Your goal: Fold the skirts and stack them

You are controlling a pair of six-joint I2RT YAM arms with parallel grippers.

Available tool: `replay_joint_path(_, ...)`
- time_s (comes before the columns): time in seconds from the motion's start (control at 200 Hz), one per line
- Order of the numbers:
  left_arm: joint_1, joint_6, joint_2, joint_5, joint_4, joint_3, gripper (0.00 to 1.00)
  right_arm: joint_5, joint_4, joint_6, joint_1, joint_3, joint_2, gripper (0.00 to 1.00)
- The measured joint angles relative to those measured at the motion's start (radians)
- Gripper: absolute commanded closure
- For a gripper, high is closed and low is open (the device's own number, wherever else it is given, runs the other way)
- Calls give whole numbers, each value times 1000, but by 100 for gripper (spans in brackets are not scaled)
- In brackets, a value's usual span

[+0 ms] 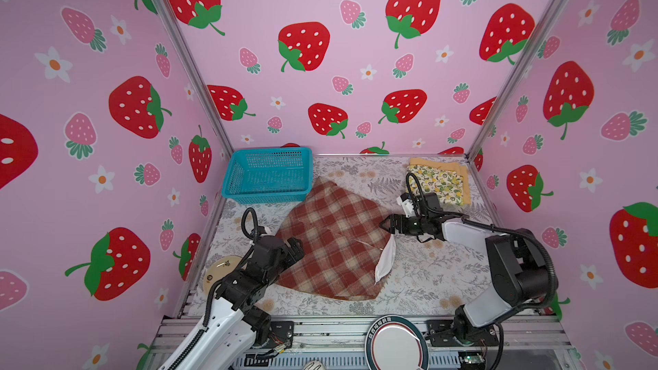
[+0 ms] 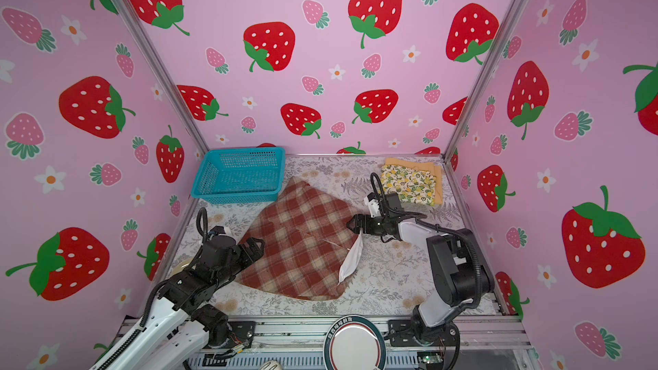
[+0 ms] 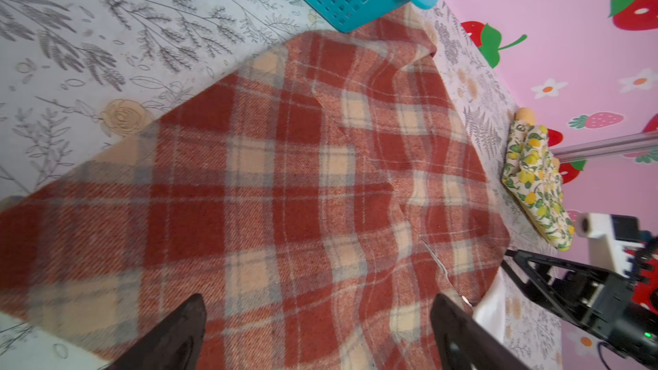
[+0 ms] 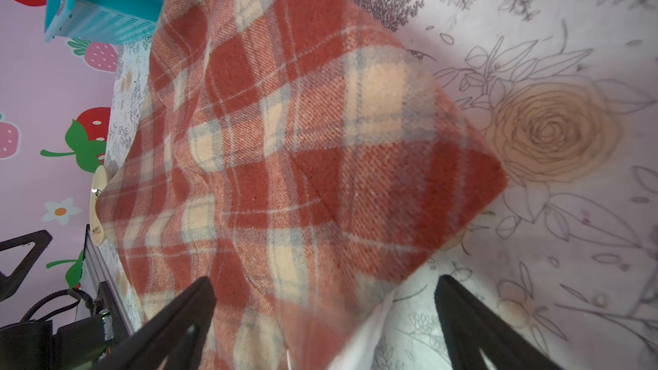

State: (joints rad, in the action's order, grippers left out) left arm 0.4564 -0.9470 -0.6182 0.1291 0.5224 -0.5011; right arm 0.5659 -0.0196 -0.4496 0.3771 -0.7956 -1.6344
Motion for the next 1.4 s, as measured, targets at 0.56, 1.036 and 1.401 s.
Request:
replay_joint_path(0.56,82,9,-254,-105,-264,48,1,47,-175,-127,-45,-51,-87,100)
replay_joint_path(1.036,391,149,-712,-117,-397,-222,3,-86,-148,-129,-74,-82,63,100)
replay_joint_path(1.401,666,335,-1086,-52,-266,-669,13,-86,-95,-119,-76,-122,48,100)
